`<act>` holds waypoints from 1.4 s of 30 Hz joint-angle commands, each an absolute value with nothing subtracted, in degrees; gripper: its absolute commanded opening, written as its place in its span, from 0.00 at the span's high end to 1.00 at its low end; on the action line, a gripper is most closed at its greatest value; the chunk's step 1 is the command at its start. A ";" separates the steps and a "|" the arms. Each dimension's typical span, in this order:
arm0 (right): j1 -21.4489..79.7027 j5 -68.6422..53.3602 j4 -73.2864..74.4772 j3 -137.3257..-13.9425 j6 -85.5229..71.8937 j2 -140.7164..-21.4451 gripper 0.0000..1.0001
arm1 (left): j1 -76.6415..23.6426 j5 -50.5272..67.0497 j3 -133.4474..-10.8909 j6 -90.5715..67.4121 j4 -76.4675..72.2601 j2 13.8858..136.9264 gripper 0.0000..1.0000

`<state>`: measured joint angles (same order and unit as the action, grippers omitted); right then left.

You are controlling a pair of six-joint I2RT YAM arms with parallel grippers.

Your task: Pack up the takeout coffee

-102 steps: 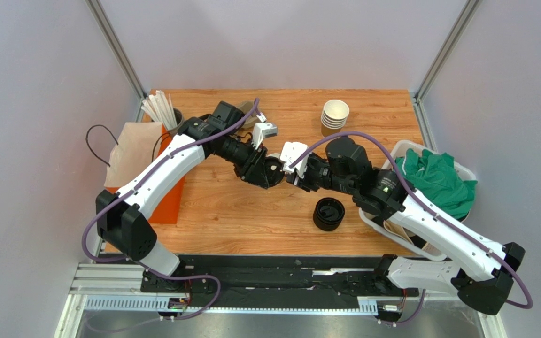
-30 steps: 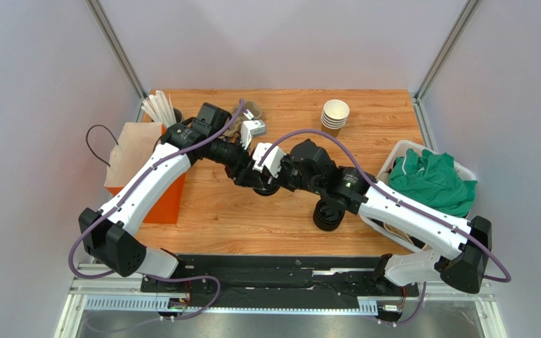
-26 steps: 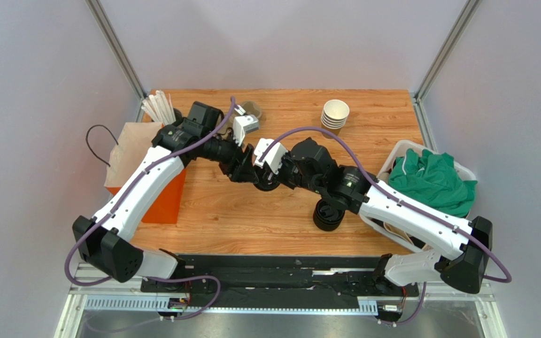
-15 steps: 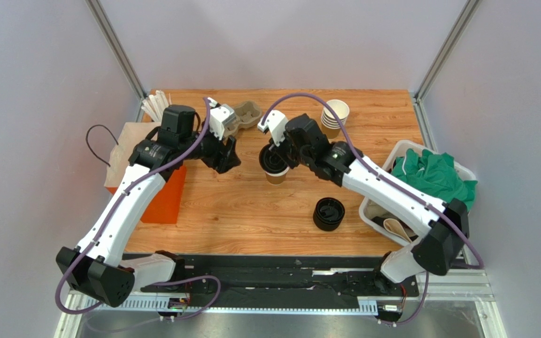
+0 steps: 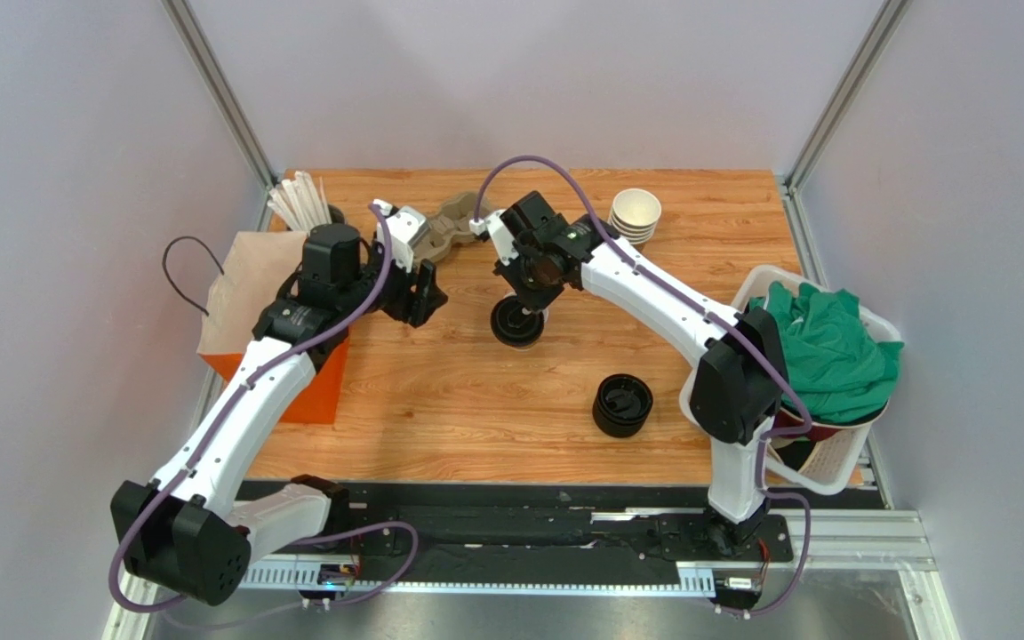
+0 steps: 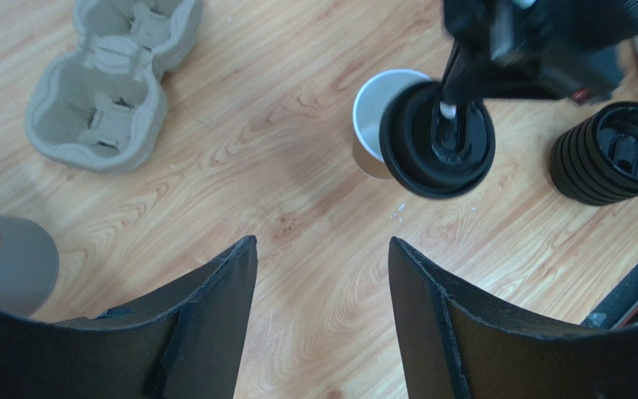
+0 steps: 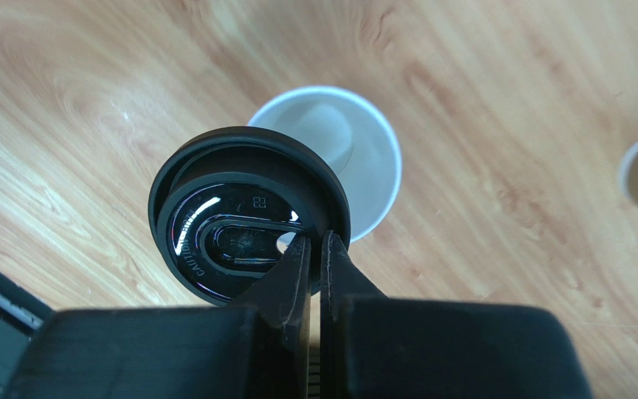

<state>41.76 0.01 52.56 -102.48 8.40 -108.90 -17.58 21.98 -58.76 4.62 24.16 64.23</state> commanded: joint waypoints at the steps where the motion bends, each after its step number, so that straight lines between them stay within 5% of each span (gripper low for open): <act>1: 40.70 -1.85 57.22 -106.00 6.24 -110.56 1.00 | -17.40 23.11 -58.28 3.69 18.72 61.00 0.33; 42: 39.20 5.01 56.95 -113.38 9.67 -117.77 1.00 | -17.40 23.82 -53.17 4.39 14.94 59.85 0.34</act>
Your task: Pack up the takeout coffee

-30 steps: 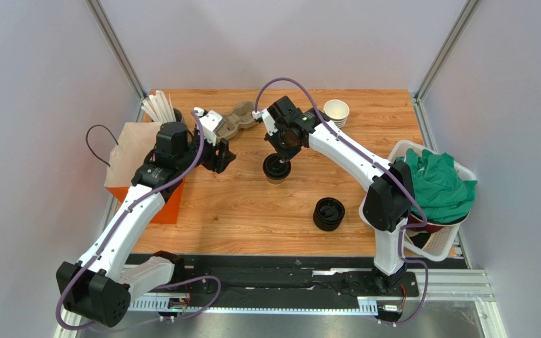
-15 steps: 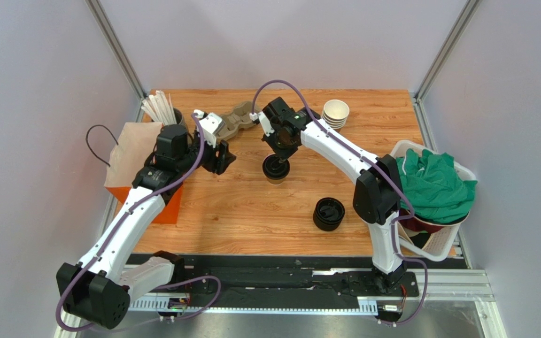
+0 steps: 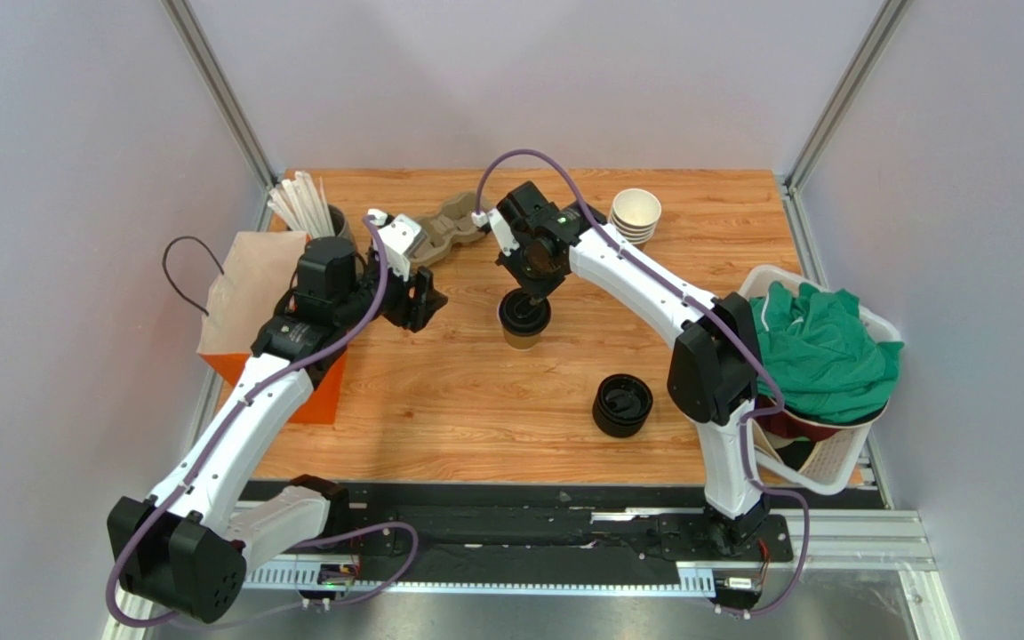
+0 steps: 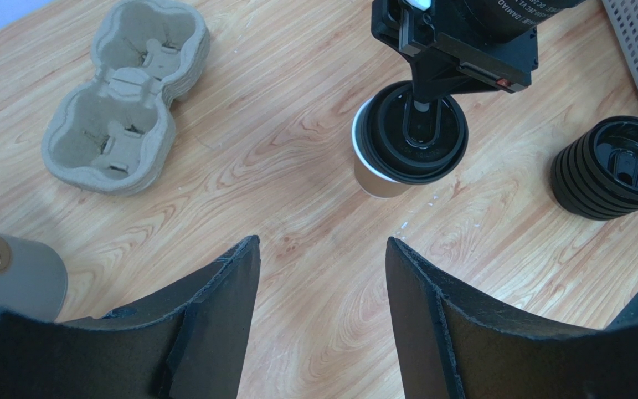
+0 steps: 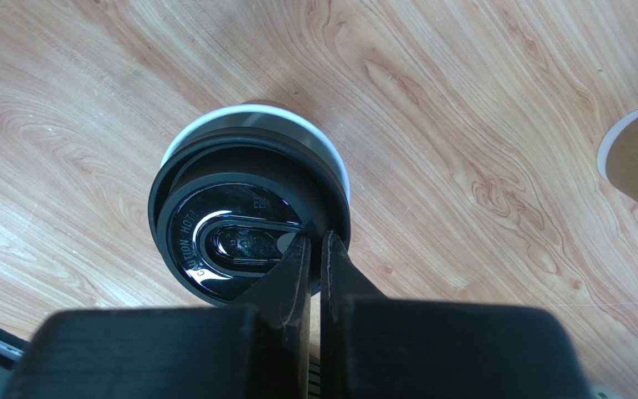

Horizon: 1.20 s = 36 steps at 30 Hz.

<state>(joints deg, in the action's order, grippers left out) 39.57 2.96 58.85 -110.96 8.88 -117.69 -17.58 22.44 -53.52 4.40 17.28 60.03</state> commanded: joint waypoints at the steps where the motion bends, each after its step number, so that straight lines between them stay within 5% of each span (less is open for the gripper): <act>1: 39.20 5.01 56.78 -113.38 9.67 -118.03 1.00 | -17.40 23.82 -53.17 4.39 14.94 59.94 0.34; 30: 39.02 4.30 54.84 -111.89 9.40 -119.62 1.00 | -17.40 24.43 -52.73 4.48 14.59 59.94 0.35; 36: 39.02 4.74 54.76 -112.15 9.67 -119.62 0.86 | -17.49 24.61 -52.56 4.40 14.41 60.20 0.34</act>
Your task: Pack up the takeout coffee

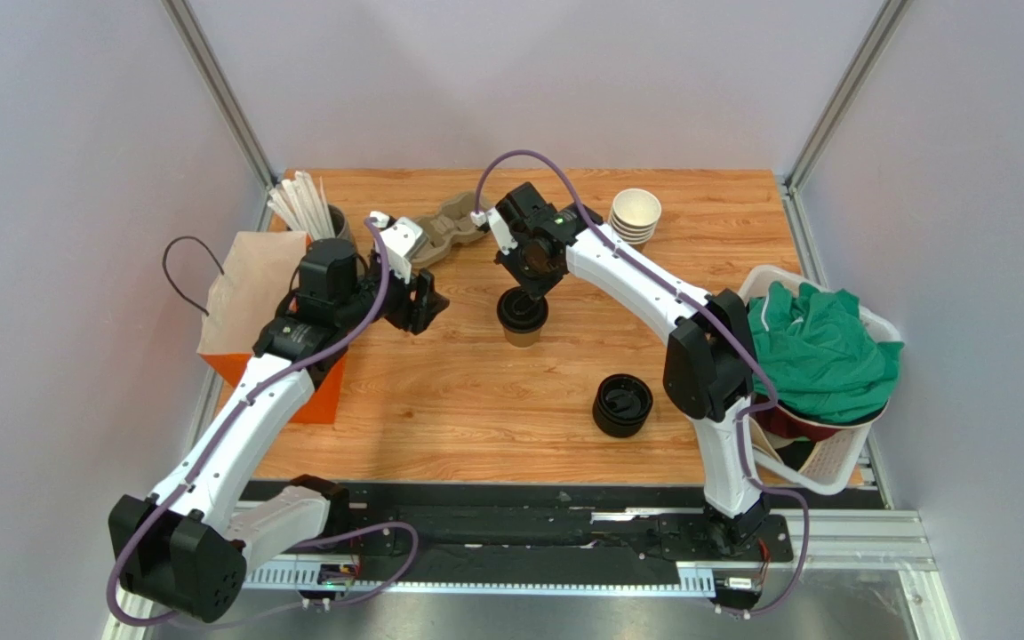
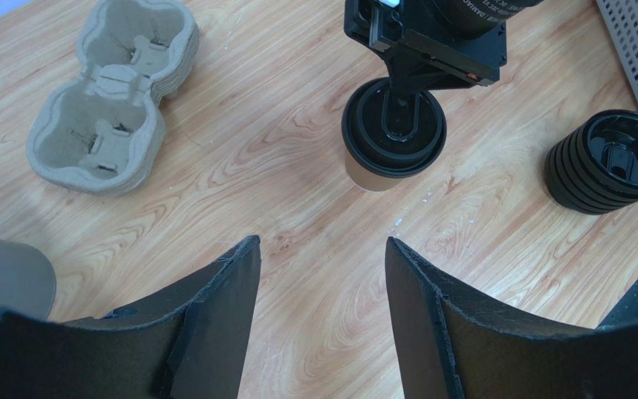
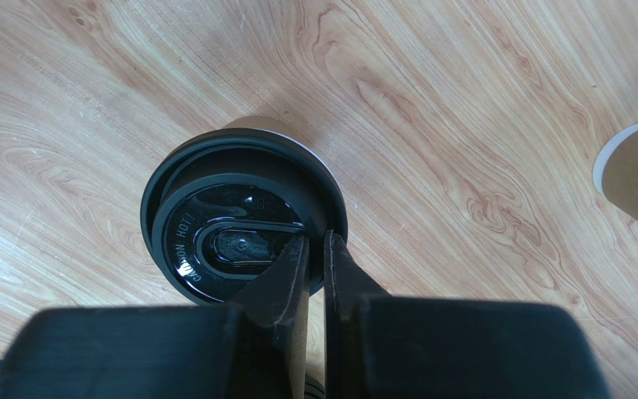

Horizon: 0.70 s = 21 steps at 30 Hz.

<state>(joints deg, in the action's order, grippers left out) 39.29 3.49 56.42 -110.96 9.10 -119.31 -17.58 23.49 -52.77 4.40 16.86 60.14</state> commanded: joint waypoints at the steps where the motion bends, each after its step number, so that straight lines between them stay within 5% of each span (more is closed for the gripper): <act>1: 39.11 4.66 54.67 -112.15 9.84 -119.36 0.83 | -17.40 24.70 -52.47 4.48 14.33 60.21 0.34; 6: 39.02 4.31 53.62 -111.62 9.49 -116.03 0.62 | -17.40 25.31 -52.38 4.40 14.33 60.47 0.34; 21: 36.92 3.26 55.01 -109.69 10.28 -104.42 0.60 | -17.93 30.84 -55.01 7.38 16.77 63.97 0.35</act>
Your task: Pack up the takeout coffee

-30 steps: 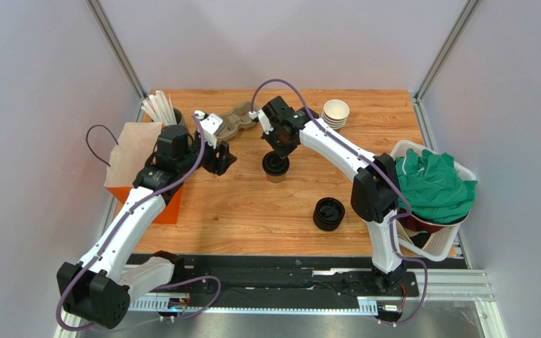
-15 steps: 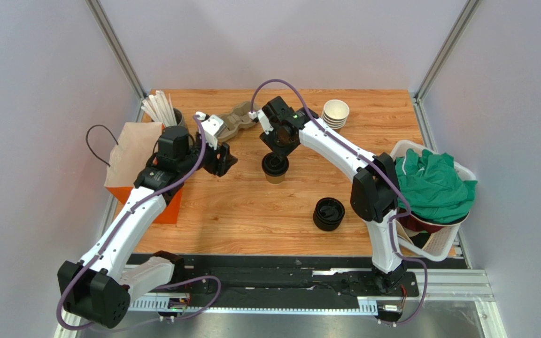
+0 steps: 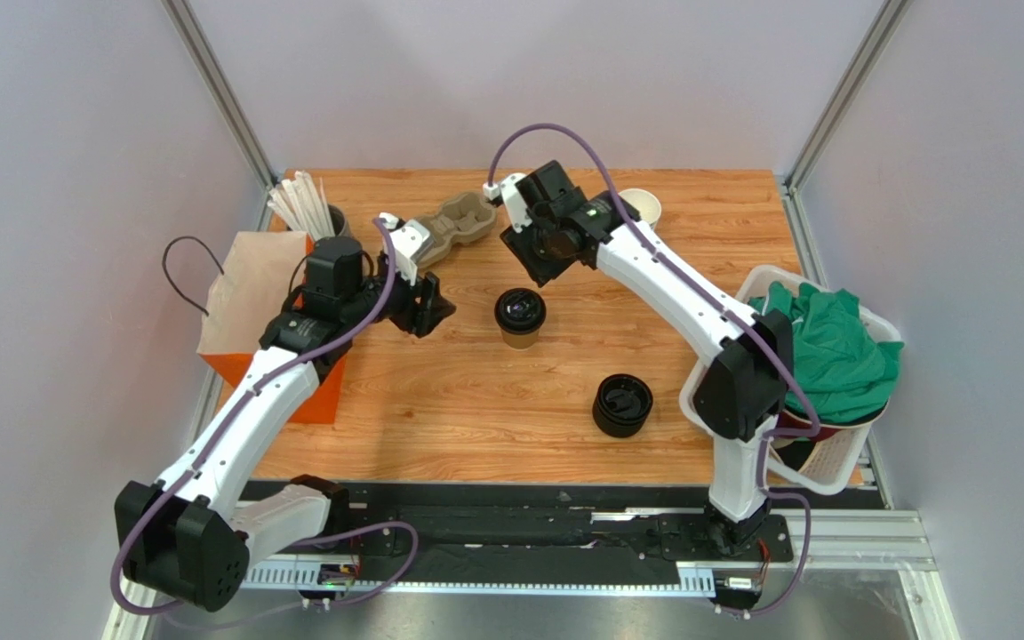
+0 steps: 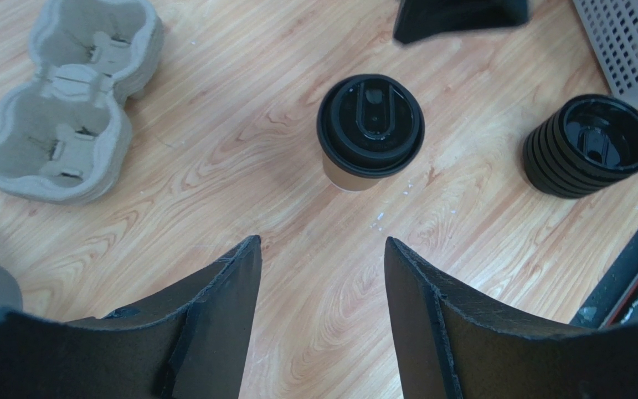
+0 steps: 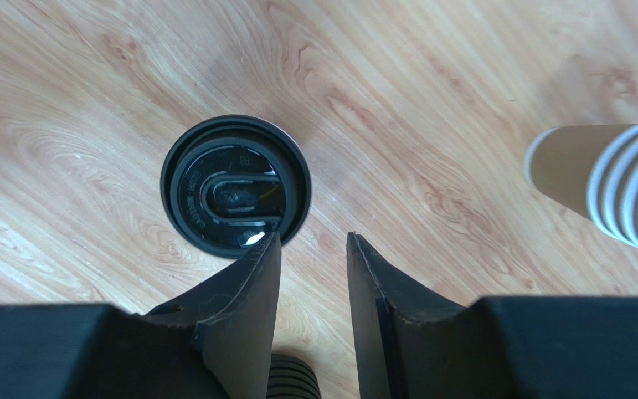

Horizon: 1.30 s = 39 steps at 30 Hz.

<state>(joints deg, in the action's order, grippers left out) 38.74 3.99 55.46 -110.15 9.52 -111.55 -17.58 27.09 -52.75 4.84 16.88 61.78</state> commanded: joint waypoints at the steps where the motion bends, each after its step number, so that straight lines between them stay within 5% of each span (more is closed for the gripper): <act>1: 36.57 2.82 55.72 -109.51 10.63 -103.72 0.60 | -18.19 32.15 -56.76 8.34 17.74 64.94 0.35; 20: 25.49 -13.10 56.34 -89.30 13.98 -83.50 0.59 | -20.65 47.72 -83.49 12.66 27.42 102.73 0.32; 39: 25.14 -12.48 53.17 -84.02 14.33 -81.74 0.60 | -22.06 49.57 -88.85 8.88 26.90 111.44 0.26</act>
